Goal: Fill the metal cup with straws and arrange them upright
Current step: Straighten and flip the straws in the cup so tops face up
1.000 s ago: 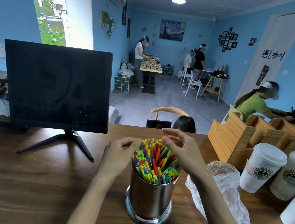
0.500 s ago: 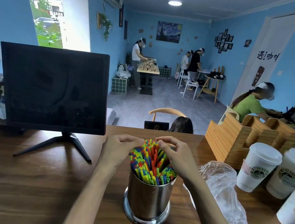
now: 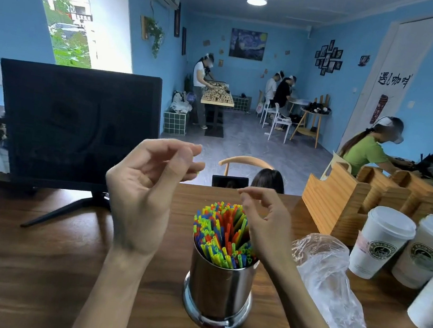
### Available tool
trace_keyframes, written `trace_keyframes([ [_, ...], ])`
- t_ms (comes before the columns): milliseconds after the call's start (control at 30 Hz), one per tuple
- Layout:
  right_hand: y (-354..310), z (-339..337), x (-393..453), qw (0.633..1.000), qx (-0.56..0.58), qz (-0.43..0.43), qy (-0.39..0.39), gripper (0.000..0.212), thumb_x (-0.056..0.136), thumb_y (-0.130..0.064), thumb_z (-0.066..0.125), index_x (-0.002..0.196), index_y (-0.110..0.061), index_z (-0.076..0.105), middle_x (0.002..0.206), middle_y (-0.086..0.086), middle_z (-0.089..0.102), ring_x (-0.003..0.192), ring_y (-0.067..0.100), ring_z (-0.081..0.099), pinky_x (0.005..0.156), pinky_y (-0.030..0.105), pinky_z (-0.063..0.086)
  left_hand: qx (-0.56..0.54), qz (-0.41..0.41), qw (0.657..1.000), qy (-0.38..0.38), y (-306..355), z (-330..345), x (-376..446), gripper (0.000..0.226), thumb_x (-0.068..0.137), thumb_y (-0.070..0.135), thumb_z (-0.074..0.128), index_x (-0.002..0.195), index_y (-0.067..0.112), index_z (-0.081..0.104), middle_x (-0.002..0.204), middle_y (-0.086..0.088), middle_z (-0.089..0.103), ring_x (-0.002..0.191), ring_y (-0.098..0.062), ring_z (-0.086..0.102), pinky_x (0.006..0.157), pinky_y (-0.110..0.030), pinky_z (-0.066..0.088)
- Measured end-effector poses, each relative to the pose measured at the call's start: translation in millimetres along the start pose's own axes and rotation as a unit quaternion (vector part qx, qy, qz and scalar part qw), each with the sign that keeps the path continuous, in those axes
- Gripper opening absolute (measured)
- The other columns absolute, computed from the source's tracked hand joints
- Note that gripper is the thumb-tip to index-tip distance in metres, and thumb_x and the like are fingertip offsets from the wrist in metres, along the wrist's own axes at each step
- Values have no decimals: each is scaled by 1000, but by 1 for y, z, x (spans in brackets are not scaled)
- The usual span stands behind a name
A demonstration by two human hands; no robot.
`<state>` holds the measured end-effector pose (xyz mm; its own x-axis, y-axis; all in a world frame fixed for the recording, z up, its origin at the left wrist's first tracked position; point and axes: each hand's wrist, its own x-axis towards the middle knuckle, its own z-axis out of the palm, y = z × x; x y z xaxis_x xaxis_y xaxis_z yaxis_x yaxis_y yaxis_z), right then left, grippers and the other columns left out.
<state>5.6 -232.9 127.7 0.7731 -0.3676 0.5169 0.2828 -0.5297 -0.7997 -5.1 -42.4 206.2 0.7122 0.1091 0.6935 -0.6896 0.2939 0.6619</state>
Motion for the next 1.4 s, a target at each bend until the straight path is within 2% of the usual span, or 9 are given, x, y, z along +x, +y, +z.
trace_keyframes([
  [100, -26, -7, -5, 997, 72, 5, 4, 12, 96, -27, 64, 90, -27, 75, 74, -4, 70, 66, 7, 61, 63, 20, 45, -39, -9, 996, -82, -4, -4, -4, 16, 85, 18, 71, 95, 6, 73, 93, -11, 77, 82, -29, 76, 75, -32, 59],
  [200, -55, -9, -7, 954, 230, 95, -167, 34, 103, -29, 54, 81, -14, 75, 59, 2, 65, 54, 9, 59, 58, 21, 47, -57, -70, 978, -187, -18, -6, -12, 18, 78, 15, 75, 95, 20, 78, 94, -9, 78, 85, -25, 76, 78, -32, 59],
  [400, -58, -9, 10, 872, 400, 221, -176, 31, 95, -18, 64, 119, 1, 68, 94, 17, 73, 76, 24, 68, 69, 27, 59, 94, -104, 930, -339, -44, -7, -28, 34, 82, 0, 77, 99, 30, 71, 102, 1, 76, 101, -22, 73, 86, -32, 58],
  [533, -53, -15, 14, 938, 304, 137, -98, 40, 97, -3, 62, 136, -10, 57, 109, 11, 76, 81, 23, 76, 69, 31, 63, 130, -127, 938, -295, -65, -10, -21, 22, 88, 6, 75, 95, 26, 75, 103, 8, 76, 100, -16, 72, 88, -29, 56],
  [733, -36, -20, 9, 993, 109, -27, -34, 108, 90, -1, 72, 152, -58, 4, 103, 3, 70, 79, 18, 76, 78, 36, 63, 296, -166, 933, -116, -110, -7, -8, 13, 95, 19, 66, 101, 28, 73, 100, 16, 72, 94, -1, 65, 79, -18, 50],
  [933, -19, -20, 9, 997, -26, -53, -51, 122, 85, -5, 79, 152, -59, -7, 85, -7, 68, 78, 4, 70, 75, 18, 57, 338, -270, 885, -175, -129, -1, -2, 32, 99, 48, 57, 113, 26, 76, 110, 9, 75, 102, -10, 68, 93, -36, 57],
  [1100, -11, -25, 10, 994, -68, -54, -59, 100, 82, -8, 81, 136, -70, 24, 81, -8, 69, 78, 3, 69, 77, 26, 60, 310, -283, 887, -192, -131, 0, 2, 20, 93, 45, 68, 96, 29, 81, 90, 13, 77, 89, -7, 72, 87, -41, 61],
  [1267, -9, -20, 5, 991, -113, -51, -58, 24, 89, -37, 75, 108, -32, 63, 86, -18, 65, 81, -5, 65, 77, 23, 59, 306, -269, 893, -189, -125, -1, 6, 11, 90, 39, 74, 88, 30, 79, 85, 12, 76, 82, -5, 71, 81, -35, 62],
  [1400, -2, -15, 1, 983, -172, -53, -45, 26, 91, -47, 68, 82, -23, 71, 83, -11, 67, 79, 3, 63, 74, 31, 54, 320, -265, 890, -189, -120, 1, 10, 8, 90, 34, 74, 87, 28, 78, 87, 12, 75, 83, -5, 70, 76, -28, 60],
])
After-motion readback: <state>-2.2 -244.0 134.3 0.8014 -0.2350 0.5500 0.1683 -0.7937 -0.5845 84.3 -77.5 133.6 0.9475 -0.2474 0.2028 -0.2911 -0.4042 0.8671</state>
